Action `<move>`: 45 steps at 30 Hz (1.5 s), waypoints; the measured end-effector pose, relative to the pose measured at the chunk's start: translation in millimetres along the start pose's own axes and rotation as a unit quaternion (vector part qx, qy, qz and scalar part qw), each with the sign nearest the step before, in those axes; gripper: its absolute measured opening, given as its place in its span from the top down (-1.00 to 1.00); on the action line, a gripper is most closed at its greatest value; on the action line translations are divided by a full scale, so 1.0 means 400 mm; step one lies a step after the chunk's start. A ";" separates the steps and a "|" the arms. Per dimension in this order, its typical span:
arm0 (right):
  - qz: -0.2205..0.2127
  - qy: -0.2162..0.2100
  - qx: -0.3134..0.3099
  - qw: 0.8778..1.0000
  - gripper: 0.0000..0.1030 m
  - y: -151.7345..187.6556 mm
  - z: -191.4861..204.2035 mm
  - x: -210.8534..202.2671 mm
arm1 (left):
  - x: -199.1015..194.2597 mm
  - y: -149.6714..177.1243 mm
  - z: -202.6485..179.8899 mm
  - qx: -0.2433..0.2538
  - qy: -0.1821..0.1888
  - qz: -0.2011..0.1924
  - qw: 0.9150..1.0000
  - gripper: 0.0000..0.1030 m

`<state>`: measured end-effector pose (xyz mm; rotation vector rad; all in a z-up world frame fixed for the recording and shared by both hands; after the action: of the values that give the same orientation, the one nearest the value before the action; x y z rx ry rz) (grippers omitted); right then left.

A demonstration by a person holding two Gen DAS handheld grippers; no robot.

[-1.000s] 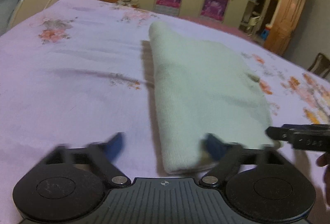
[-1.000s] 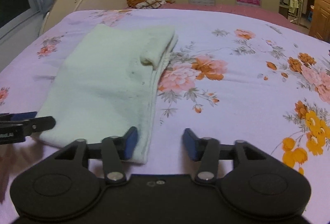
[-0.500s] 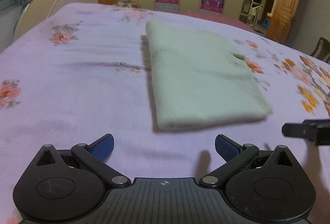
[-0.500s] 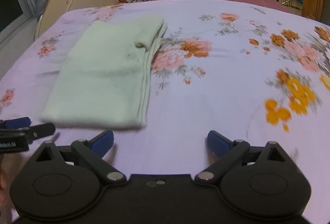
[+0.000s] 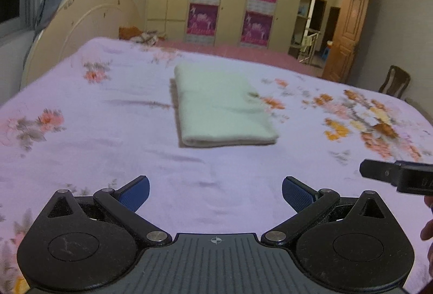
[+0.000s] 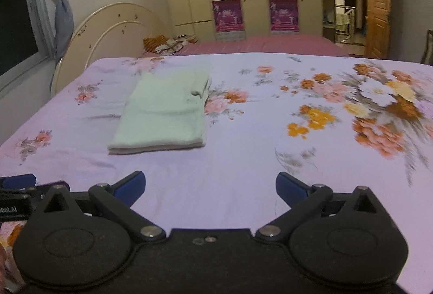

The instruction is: Fold small clothes

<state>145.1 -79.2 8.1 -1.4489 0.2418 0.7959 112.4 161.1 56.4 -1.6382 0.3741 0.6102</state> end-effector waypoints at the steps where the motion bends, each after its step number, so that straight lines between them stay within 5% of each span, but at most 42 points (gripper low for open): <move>1: -0.004 0.004 0.003 1.000 -0.98 0.004 0.004 -0.021 | -0.022 -0.004 0.000 0.001 0.001 -0.005 1.000 -1.00; 13: -0.047 0.033 -0.033 0.998 -0.98 -0.023 0.021 -0.196 | -0.158 -0.030 -0.052 -0.011 0.022 -0.042 0.999 -1.00; 45: -0.047 0.038 -0.026 0.998 -0.98 -0.011 0.022 -0.203 | -0.158 -0.028 -0.097 -0.002 0.025 -0.042 0.999 -1.00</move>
<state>86.1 -97.9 61.4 -1.5307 0.2103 0.6755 74.8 118.6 105.3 -1.6663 0.3389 0.5081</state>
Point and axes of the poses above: each gripper's, at about its wrist camera, not at the fingertips, and x roughly the way its jaws point, z to its left, y to its underside, the point moved 3 cm from there along x, roughly the way its jaws point, and after that the axes turned 4 degrees about -y, right-handed, at the moved point
